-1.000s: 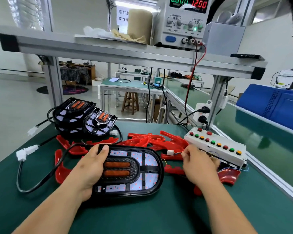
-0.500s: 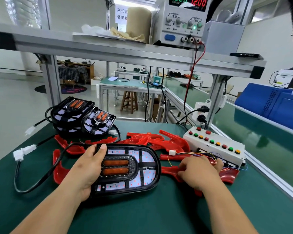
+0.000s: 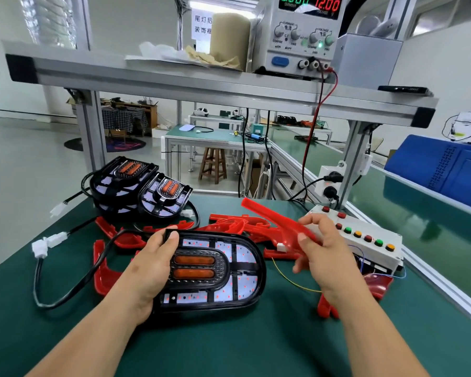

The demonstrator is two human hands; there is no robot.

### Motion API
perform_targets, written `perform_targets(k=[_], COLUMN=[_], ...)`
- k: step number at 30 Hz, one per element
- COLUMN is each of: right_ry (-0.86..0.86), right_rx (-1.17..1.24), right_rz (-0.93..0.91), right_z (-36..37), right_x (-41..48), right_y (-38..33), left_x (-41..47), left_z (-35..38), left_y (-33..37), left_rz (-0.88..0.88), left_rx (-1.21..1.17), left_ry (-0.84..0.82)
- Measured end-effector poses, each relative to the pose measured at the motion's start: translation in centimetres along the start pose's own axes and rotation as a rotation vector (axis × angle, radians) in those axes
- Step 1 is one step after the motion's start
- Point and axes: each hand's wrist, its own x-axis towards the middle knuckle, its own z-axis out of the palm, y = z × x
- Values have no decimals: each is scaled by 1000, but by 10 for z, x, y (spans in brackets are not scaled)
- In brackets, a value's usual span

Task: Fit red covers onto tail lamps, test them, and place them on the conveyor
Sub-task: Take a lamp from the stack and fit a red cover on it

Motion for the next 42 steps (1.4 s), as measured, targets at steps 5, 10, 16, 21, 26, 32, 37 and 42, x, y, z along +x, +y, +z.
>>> perform_targets(k=[5, 10, 16, 21, 26, 32, 37, 42], right_ry=[-256, -512, -580, -571, -442, -412, -323, -171], right_rx=[455, 467, 260, 238, 173, 314, 11, -568], right_rz=[129, 181, 121, 218, 415, 480, 346, -3], right_z=[18, 27, 28, 28, 34, 39, 43, 40], right_x=[-9, -16, -19, -17, -15, -12, -14, -11], right_y=[-4, 2, 6, 5, 8, 12, 16, 24], left_x=[-4, -7, -5, -5, -6, -9, -12, -11], left_z=[2, 3, 3, 7, 12, 16, 19, 18], left_y=[1, 3, 1, 4, 6, 5, 6, 4], left_rz=[36, 24, 27, 7, 67, 207, 300, 296], left_rx=[35, 21, 12, -96, -196, -172, -172, -181], left_ry=[8, 20, 37, 21, 62, 47, -20, -45])
